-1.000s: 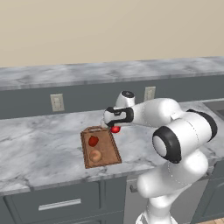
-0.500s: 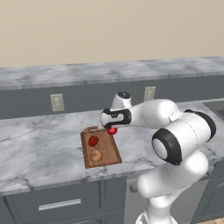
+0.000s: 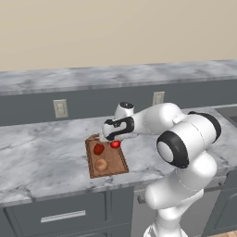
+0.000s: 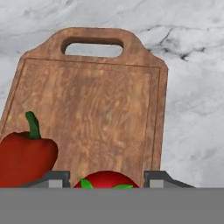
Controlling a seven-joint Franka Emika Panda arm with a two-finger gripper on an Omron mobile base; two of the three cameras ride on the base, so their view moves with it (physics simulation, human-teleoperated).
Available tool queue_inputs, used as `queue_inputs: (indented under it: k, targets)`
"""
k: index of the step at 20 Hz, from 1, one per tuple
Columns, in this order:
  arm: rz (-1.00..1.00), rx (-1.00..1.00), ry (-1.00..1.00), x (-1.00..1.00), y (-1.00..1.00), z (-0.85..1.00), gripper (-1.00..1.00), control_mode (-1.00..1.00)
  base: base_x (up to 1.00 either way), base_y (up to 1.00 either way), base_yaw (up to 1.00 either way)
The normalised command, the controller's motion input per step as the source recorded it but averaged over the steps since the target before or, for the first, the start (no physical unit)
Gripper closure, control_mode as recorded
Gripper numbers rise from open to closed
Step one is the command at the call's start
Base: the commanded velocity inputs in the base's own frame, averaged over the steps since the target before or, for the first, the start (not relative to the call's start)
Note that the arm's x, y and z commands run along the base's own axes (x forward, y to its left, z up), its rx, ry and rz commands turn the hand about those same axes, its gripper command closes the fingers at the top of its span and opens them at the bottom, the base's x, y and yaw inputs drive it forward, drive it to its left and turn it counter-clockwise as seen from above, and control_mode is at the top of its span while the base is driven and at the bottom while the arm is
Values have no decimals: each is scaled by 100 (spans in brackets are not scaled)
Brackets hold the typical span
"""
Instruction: Place the avocado, onion, tomato, and bell pepper on the cutting board.
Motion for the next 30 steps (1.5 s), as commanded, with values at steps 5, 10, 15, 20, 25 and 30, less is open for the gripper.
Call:
queue_inputs:
  k: [5,10,15,20,25,30]
  targets:
    - [0,0,7,0,11,-28,100,-100,0,0,0]
    - [0,0,0,-6,11,-14,-100,-100,0,0,0]
    - [0,0,-1,-3,0,0,-100,-100,0,0,0]
    - [0,0,-3,0,1,8,-100,-100,0,0,0]
    - [0,0,-5,0,2,29,-100,-100,0,0,0]
    - [0,0,-12,-14,-10,67,-100,-100,0,0,0]
